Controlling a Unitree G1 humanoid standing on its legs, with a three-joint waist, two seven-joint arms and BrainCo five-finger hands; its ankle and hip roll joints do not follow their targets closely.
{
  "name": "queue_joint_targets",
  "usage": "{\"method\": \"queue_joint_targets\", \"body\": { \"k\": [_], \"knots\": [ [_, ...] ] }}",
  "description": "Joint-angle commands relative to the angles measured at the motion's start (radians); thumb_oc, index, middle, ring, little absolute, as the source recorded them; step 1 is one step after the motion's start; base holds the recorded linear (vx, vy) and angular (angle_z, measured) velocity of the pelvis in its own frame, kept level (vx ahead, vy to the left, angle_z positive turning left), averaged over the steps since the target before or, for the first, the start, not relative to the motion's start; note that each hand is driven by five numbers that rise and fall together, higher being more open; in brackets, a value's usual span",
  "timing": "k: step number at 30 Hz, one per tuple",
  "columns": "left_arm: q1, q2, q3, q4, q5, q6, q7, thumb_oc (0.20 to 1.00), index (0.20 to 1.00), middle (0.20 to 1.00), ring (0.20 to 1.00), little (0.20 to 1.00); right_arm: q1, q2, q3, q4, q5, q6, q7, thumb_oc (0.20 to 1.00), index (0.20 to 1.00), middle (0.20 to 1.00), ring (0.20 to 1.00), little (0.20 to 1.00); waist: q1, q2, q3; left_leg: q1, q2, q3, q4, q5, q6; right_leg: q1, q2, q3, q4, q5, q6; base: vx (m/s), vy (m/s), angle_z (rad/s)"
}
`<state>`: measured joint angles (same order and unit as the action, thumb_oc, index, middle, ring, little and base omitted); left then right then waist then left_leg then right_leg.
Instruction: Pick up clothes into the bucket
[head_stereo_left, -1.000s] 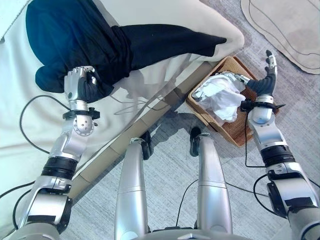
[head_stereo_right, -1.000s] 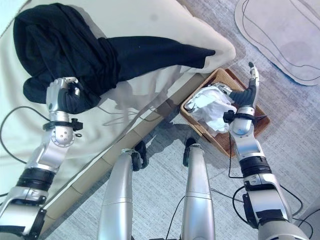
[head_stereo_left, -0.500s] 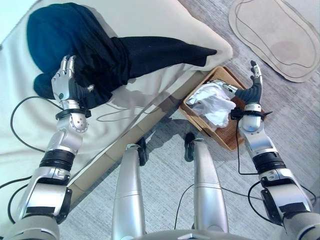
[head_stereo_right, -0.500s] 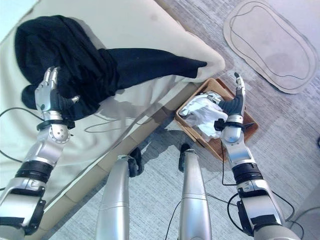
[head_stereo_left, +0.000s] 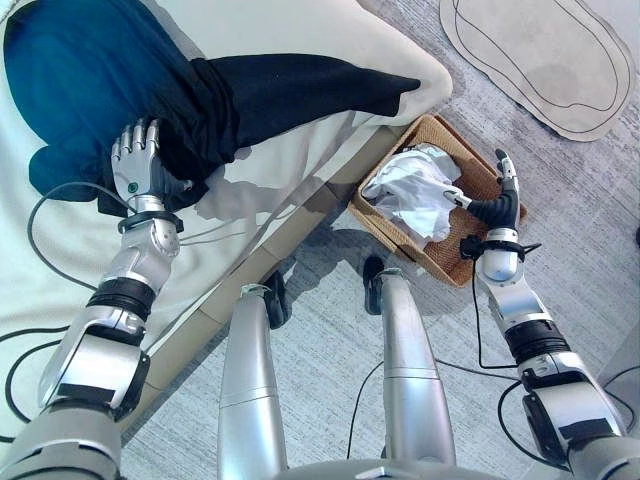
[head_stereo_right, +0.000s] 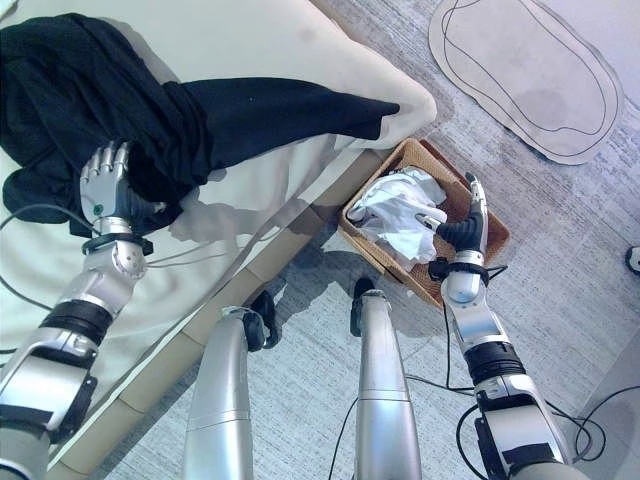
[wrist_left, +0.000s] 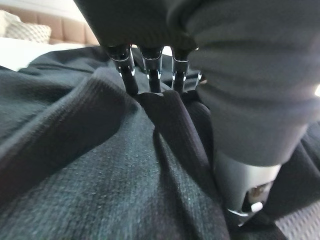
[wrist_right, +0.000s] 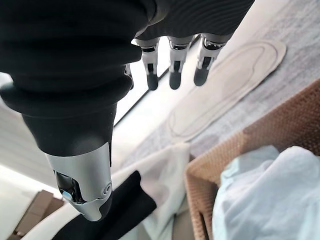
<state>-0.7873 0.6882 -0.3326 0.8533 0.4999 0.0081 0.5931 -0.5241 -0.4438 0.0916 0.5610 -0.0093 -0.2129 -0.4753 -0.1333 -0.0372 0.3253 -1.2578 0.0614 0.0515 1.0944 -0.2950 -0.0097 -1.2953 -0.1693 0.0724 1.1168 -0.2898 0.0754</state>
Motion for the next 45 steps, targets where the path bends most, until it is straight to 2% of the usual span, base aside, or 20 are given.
{"method": "queue_joint_targets", "body": {
  "k": [1,2,3,4,5,12,14,19,23,28,30,34,35,36,37,38,40,41,43,45],
  "knots": [
    [-0.042,0.002,-0.016,0.076,0.056,0.008,-0.055,1.0,1.0,1.0,1.0,1.0,-0.006,-0.02,0.019,-0.033,0.007,-0.05,-0.013,1.0,1.0,1.0,1.0,1.0,-0.019,0.023,-0.014,0.007,-0.009,-0.041,-0.034,-0.017,0.012,0.02,-0.018,0.02,-0.172,0.149,0.049,0.0,0.0,0.0],
    [-0.046,0.0,-0.016,0.087,0.051,0.009,-0.062,0.953,0.953,0.953,0.953,0.953,-0.006,-0.018,0.02,-0.034,0.008,-0.05,-0.009,1.0,1.0,1.0,1.0,1.0,-0.021,0.023,-0.015,0.007,-0.01,-0.041,-0.034,-0.018,0.012,0.019,-0.016,0.02,-0.172,0.15,0.049,0.0,0.0,0.0],
    [-0.046,0.0,-0.016,0.087,0.051,0.009,-0.062,0.953,0.953,0.953,0.953,0.953,-0.006,-0.018,0.02,-0.034,0.008,-0.05,-0.009,1.0,1.0,1.0,1.0,1.0,-0.021,0.023,-0.015,0.007,-0.01,-0.041,-0.034,-0.018,0.012,0.019,-0.016,0.02,-0.172,0.15,0.049,0.0,0.0,0.0],
    [-0.055,0.001,-0.012,0.103,0.041,0.011,-0.069,0.272,0.272,0.272,0.272,0.272,-0.003,-0.015,0.02,-0.041,0.009,-0.05,-0.002,1.0,1.0,1.0,1.0,1.0,-0.022,0.024,-0.018,0.006,-0.009,-0.04,-0.034,-0.019,0.012,0.016,-0.018,0.021,-0.173,0.15,0.05,0.0,0.0,0.0],
    [-0.054,0.003,-0.01,0.096,0.041,0.014,-0.072,0.2,0.2,0.2,0.2,0.2,-0.001,-0.016,0.019,-0.044,0.009,-0.05,0.0,1.0,1.0,1.0,1.0,1.0,-0.022,0.025,-0.019,0.006,-0.01,-0.04,-0.033,-0.021,0.013,0.016,-0.017,0.022,-0.172,0.149,0.049,0.0,0.0,0.0],
    [-0.027,0.032,0.017,0.071,0.044,0.012,-0.075,0.2,0.2,0.2,0.2,0.2,0.01,-0.016,0.008,-0.051,0.009,-0.049,0.007,1.0,1.0,1.0,1.0,1.0,-0.018,0.028,-0.03,0.003,-0.013,-0.043,-0.029,-0.026,0.013,0.017,-0.019,0.019,-0.17,0.143,0.048,0.0,0.0,0.0],
    [-0.003,0.049,0.044,0.002,0.052,0.021,-0.082,0.2,0.2,0.2,0.2,0.2,0.019,-0.016,-0.004,-0.057,0.007,-0.046,0.012,1.0,1.0,1.0,1.0,1.0,-0.011,0.03,-0.033,0.003,-0.016,-0.044,-0.03,-0.027,0.013,0.019,-0.021,0.018,-0.173,0.142,0.047,0.0,0.0,0.0],
    [0.04,0.064,0.092,-0.008,0.052,0.029,-0.078,0.2,0.2,0.2,0.2,0.2,0.028,-0.015,-0.013,-0.054,0.006,-0.042,0.02,1.0,1.0,1.0,1.0,1.0,-0.007,0.03,-0.037,0.003,-0.016,-0.048,-0.031,-0.027,0.013,0.019,-0.021,0.014,-0.17,0.138,0.043,0.0,0.0,0.0],
    [0.063,0.06,0.119,-0.033,0.038,0.021,-0.084,0.2,0.2,0.2,0.2,0.2,0.041,-0.009,-0.021,-0.059,0.005,-0.04,0.025,1.0,1.0,1.0,1.0,1.0,-0.006,0.031,-0.038,0.006,-0.017,-0.047,-0.033,-0.027,0.012,0.024,-0.023,0.011,-0.173,0.138,0.042,0.0,0.0,0.0],
    [0.134,0.017,0.174,-0.12,-0.016,-0.023,-0.073,0.2,0.2,0.2,0.2,0.2,0.051,0.001,-0.026,-0.055,0.009,-0.04,0.031,1.0,1.0,1.0,1.0,1.0,0.001,0.032,-0.037,0.029,-0.017,-0.046,-0.055,-0.022,0.01,0.045,-0.026,0.007,-0.19,0.14,0.04,0.0,0.0,0.0],
    [0.213,-0.051,0.217,-0.221,-0.09,-0.105,-0.068,0.2,0.2,0.2,0.2,0.2,0.055,0.011,-0.044,-0.055,0.023,-0.046,0.03,1.0,1.0,1.0,1.0,1.0,0.01,0.031,-0.037,0.064,-0.019,-0.042,-0.09,-0.012,0.005,0.083,-0.031,0.001,-0.223,0.141,0.038,-0.01,-0.02,0.04],
    [0.296,-0.101,0.235,-0.348,-0.125,-0.164,-0.092,0.2,0.2,0.2,0.2,0.2,0.061,0.014,-0.055,-0.06,0.035,-0.058,0.036,1.0,1.0,1.0,1.0,1.0,0.017,0.034,-0.035,0.111,-0.023,-0.038,-0.137,0.0,0.002,0.13,-0.038,-0.006,-0.263,0.149,0.038,-0.03,-0.005,0.05],
    [0.333,-0.124,0.238,-0.417,-0.148,-0.201,-0.113,0.2,0.2,0.2,0.2,0.2,0.066,0.016,-0.059,-0.069,0.04,-0.066,0.043,1.0,1.0,1.0,1.0,1.0,0.02,0.032,-0.032,0.123,-0.028,-0.034,-0.172,0.041,0.006,0.145,-0.045,-0.011,-0.301,0.186,0.035,-0.1,-0.007,0.03],
    [0.387,-0.14,0.242,-0.505,-0.169,-0.238,-0.142,0.2,0.2,0.2,0.2,0.2,0.074,0.016,-0.054,-0.081,0.044,-0.078,0.06,1.0,1.0,1.0,1.0,1.0,0.026,0.034,-0.029,0.169,-0.029,-0.033,-0.221,0.053,0.006,0.189,-0.049,-0.019,-0.338,0.195,0.039,-0.09,-0.011,0.08],
    [0.407,-0.147,0.24,-0.533,-0.179,-0.252,-0.155,0.2,0.2,0.2,0.2,0.2,0.078,0.016,-0.047,-0.083,0.045,-0.082,0.067,1.0,1.0,1.0,1.0,1.0,0.027,0.033,-0.028,0.19,-0.032,-0.032,-0.241,0.061,0.005,0.209,-0.05,-0.023,-0.358,0.203,0.04,-0.01,-0.036,0.25],
    [0.443,-0.146,0.213,-0.605,-0.194,-0.294,-0.193,0.2,0.2,0.2,0.2,0.2,0.078,0.013,-0.033,-0.086,0.051,-0.09,0.082,1.0,1.0,1.0,1.0,1.0,0.032,0.031,-0.03,0.237,-0.037,-0.036,-0.289,0.076,0.004,0.255,-0.057,-0.031,-0.403,0.218,0.044,0.0,-0.027,0.25],
    [0.446,-0.145,0.214,-0.608,-0.194,-0.293,-0.195,0.2,0.2,0.2,0.2,0.2,0.079,0.014,-0.033,-0.086,0.051,-0.091,0.083,1.0,1.0,1.0,1.0,1.0,0.031,0.03,-0.026,0.246,-0.037,-0.036,-0.295,0.079,0.004,0.265,-0.058,-0.032,-0.409,0.221,0.044,0.0,-0.017,0.13],
    [0.469,-0.137,0.186,-0.672,-0.213,-0.324,-0.23,0.2,0.2,0.2,0.2,0.2,0.08,0.014,-0.022,-0.096,0.053,-0.098,0.09,1.0,1.0,1.0,1.0,1.0,0.037,0.03,-0.027,0.291,-0.042,-0.036,-0.342,0.093,0.003,0.309,-0.063,-0.042,-0.447,0.233,0.049,0.02,-0.025,0.06],
    [0.483,-0.131,0.173,-0.701,-0.233,-0.338,-0.247,0.2,0.2,0.2,0.2,0.2,0.081,0.014,-0.014,-0.095,0.053,-0.101,0.093,1.0,1.0,1.0,1.0,1.0,0.038,0.029,-0.022,0.325,-0.046,-0.037,-0.374,0.104,0.003,0.341,-0.068,-0.049,-0.474,0.243,0.052,0.01,-0.03,0.11],
    [0.509,-0.13,0.151,-0.783,-0.316,-0.372,-0.286,0.2,0.2,0.2,0.2,0.2,0.071,0.017,0.0,-0.099,0.05,-0.101,0.094,1.0,1.0,1.0,1.0,1.0,0.046,0.026,-0.02,0.402,-0.05,-0.039,-0.453,0.126,0.0,0.417,-0.079,-0.065,-0.545,0.265,0.061,0.01,-0.028,0.14]
  ]
}}
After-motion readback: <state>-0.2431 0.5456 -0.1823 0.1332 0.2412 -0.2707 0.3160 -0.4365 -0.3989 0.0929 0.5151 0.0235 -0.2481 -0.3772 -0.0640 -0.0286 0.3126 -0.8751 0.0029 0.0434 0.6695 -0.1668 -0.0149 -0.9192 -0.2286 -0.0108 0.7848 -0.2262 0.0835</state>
